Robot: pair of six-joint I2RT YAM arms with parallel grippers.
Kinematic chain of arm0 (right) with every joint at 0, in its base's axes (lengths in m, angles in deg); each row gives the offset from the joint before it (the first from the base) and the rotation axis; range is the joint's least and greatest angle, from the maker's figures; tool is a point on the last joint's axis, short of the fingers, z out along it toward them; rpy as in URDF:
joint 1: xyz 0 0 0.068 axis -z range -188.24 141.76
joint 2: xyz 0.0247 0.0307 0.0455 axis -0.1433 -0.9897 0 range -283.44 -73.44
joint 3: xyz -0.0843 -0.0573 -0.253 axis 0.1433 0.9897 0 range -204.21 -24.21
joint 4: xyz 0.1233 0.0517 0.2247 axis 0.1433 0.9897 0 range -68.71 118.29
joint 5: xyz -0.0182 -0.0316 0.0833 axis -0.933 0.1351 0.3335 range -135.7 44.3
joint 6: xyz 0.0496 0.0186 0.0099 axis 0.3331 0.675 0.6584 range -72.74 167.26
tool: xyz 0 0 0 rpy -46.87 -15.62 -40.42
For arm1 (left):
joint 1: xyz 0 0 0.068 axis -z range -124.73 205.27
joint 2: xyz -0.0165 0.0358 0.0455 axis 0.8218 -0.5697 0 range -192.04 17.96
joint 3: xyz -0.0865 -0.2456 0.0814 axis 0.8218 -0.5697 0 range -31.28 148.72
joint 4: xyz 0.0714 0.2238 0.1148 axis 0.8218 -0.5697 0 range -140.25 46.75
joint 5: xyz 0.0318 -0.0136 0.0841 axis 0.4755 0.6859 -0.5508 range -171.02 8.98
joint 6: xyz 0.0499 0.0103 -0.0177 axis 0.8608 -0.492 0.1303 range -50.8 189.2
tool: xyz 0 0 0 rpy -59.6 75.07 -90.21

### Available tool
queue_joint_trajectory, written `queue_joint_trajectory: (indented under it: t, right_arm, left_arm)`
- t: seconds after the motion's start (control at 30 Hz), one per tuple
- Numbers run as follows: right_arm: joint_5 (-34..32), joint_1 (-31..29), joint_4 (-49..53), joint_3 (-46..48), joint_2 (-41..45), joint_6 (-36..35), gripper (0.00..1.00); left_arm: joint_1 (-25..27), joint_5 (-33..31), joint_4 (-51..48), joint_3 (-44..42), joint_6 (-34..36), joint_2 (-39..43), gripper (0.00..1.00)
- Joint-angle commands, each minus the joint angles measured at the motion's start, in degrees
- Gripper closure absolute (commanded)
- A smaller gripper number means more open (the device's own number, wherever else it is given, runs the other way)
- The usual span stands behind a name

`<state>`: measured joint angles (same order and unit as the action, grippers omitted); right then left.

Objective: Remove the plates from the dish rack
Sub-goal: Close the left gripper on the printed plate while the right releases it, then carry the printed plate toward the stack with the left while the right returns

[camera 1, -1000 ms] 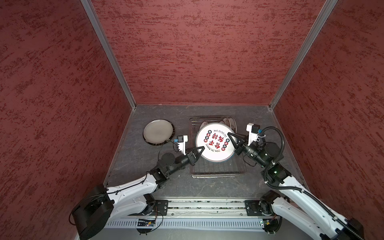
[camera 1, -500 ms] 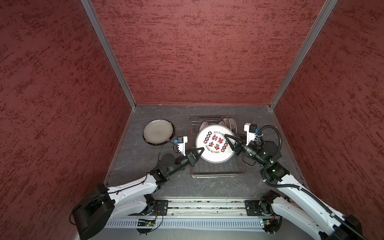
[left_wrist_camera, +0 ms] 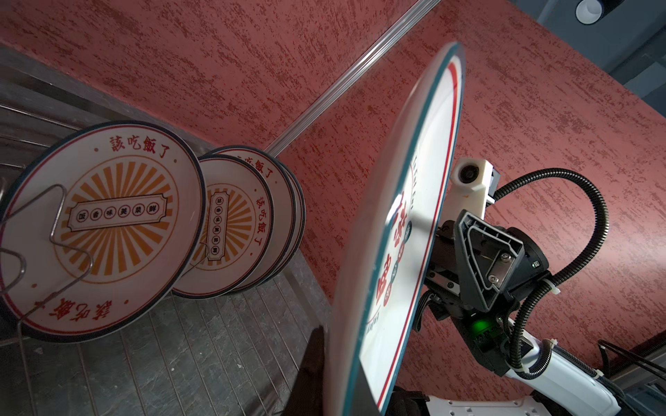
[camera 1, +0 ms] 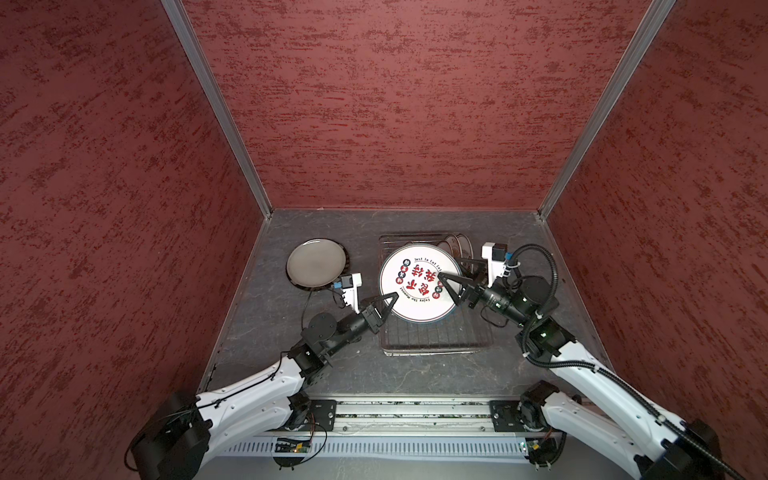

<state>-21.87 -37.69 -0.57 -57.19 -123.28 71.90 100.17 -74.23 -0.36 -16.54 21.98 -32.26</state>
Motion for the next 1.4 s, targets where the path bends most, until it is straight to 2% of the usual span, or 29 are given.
queue_joint_trajectory:
  t: [0.0, 0.17, 0.37, 0.5, 0.73, 0.8, 0.93, 1.17, 1.37]
  right_arm:
    - [0.8, -0.1, -1.9, -1.1, 0.8, 0.0, 0.01]
    - [1.0, 0.0, -2.4, -0.5, 2.2, -0.7, 0.01]
    - [-3.8, -0.1, -2.0, 1.4, 6.0, -0.9, 0.01]
    - [-4.7, -0.1, -2.0, 2.0, 7.9, -0.7, 0.01]
    - [-5.7, -0.1, -2.4, 2.9, 8.9, 0.1, 0.01]
    - [-4.7, -0.1, -2.9, 2.8, 8.5, 0.1, 0.01]
    - [-3.3, -0.1, -2.3, 1.7, 6.6, -0.7, 0.01]
    - [-2.4, -1.0, -0.2, -1.1, 1.1, -2.0, 0.01]
    - [-4.7, -4.3, 1.5, -3.1, -2.3, -4.0, 0.01]
  left_arm:
    - [-0.8, -1.1, 1.1, -0.5, -0.6, 1.9, 1.00]
    - [-1.3, -2.4, -1.7, -0.7, -0.9, 4.2, 1.00]
    - [-1.5, -5.0, -4.3, -1.9, -0.8, 8.5, 1.00]
    - [-1.7, -5.7, -6.8, -1.8, -0.1, 10.9, 1.00]
    - [-5.2, -6.8, -11.5, -1.8, -2.1, 12.9, 1.00]
    - [-6.9, -6.9, -11.5, -2.3, -3.0, 12.8, 1.00]
    - [-10.4, -2.8, -8.7, -3.8, -5.8, 13.6, 1.00]
    - [-13.5, -2.0, -15.0, -3.6, -7.0, 18.3, 1.00]
    - [-15.7, -3.6, -23.0, -3.8, -8.6, 23.8, 1.00]
